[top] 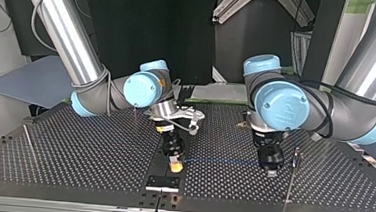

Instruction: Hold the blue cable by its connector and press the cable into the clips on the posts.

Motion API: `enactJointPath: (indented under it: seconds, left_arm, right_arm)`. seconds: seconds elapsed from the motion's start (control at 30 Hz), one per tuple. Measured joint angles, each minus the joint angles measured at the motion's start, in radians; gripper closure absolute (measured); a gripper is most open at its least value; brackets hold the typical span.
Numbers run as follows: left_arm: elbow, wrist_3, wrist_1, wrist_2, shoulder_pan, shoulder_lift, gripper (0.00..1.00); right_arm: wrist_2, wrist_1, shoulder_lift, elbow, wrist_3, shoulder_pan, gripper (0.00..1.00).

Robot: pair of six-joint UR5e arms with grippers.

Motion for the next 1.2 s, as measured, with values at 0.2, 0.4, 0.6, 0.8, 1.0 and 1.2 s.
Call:
enactJointPath:
  seconds: [0.2, 0.4, 0.6, 0.8, 1.0, 1.2]
  left_arm:
    - [-0.001, 0.001, 0.0, -0.032, -0.002, 0.0, 1.0]
    - [-0.02, 0.003, 0.01, -0.018, -0.011, -0.005, 1.0]
    - [-0.047, 0.0, 0.025, -0.009, -0.035, -0.031, 1.0]
    - [-0.095, -0.007, 0.07, -0.013, -0.063, -0.037, 1.0]
    - [-0.152, -0.011, 0.127, -0.015, -0.087, -0.045, 1.0]
    - [-0.21, -0.034, 0.185, -0.047, -0.134, -0.091, 1.0]
  right_arm:
    - [0.0, 0.001, 0.0, 0.0, 0.0, 0.0, 1.0]
    - [0.0, 0.001, 0.0, 0.023, 0.0, -0.002, 1.0]
    - [0.007, 0.0, -0.003, 0.08, -0.002, -0.009, 1.0]
    - [0.041, -0.006, -0.009, 0.142, -0.009, -0.02, 1.0]
    - [0.077, -0.01, -0.011, 0.198, -0.027, -0.026, 1.0]
    - [0.086, -0.041, -0.011, 0.255, -0.036, -0.03, 1.0]
